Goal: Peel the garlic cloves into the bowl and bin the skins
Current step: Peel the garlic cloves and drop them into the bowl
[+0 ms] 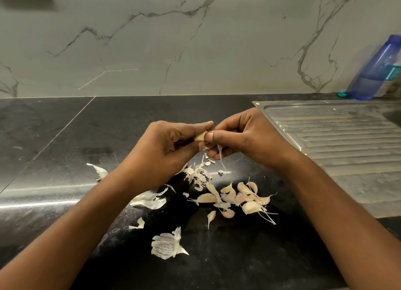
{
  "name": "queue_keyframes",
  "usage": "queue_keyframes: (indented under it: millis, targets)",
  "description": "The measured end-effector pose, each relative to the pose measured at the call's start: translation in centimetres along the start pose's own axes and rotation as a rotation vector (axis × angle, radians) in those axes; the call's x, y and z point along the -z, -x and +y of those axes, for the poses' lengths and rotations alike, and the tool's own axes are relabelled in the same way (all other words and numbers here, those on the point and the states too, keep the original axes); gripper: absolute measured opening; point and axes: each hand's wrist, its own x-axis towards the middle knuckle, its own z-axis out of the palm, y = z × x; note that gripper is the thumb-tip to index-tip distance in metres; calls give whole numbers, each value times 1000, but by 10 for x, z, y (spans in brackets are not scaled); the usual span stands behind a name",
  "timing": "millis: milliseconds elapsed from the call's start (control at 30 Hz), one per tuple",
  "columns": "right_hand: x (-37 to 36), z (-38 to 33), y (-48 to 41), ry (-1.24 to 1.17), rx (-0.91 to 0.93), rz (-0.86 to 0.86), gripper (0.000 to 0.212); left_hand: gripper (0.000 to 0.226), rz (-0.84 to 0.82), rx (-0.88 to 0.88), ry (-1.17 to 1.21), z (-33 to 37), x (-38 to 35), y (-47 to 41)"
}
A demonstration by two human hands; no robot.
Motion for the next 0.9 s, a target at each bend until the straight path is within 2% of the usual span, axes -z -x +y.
queue_keyframes:
  millis: [900]
  targets:
    - [-3,0,2,-24,31,44,12,41,39,8,77,-1,-2,-1]
